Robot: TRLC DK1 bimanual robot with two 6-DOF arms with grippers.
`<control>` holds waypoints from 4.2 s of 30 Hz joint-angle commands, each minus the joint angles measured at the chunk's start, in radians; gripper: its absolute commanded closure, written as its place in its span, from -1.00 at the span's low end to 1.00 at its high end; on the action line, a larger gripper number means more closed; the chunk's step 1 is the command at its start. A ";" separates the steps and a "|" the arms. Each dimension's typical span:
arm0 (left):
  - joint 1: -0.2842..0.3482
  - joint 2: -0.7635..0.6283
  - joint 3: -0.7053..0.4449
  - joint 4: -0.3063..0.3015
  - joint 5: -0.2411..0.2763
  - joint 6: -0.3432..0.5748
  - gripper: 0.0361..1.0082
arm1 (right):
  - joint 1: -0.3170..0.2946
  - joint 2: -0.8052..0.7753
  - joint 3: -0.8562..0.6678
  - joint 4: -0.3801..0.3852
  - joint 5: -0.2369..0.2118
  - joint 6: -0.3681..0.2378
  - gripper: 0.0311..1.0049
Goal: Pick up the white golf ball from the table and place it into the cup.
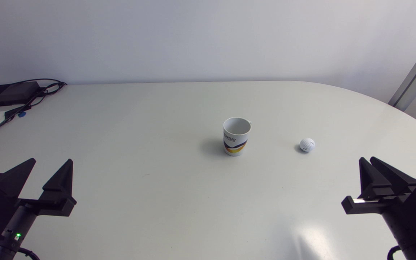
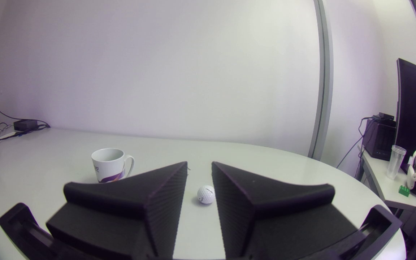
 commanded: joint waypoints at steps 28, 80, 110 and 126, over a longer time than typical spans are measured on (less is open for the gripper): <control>0.009 -0.016 -0.022 0.001 -0.003 0.002 -0.97 | 0.008 -0.006 0.164 -0.166 -0.018 0.013 -0.93; 0.009 -0.016 -0.022 0.001 -0.003 0.002 -0.97 | 0.008 0.755 0.525 -0.107 -0.007 0.021 -0.93; 0.014 -0.016 -0.022 0.001 -0.003 0.002 -0.97 | -0.130 1.341 0.762 -0.069 -0.159 0.087 -0.93; 0.014 -0.016 -0.022 0.001 -0.003 0.002 -0.97 | -0.151 1.508 0.868 -0.088 -0.214 0.099 -0.93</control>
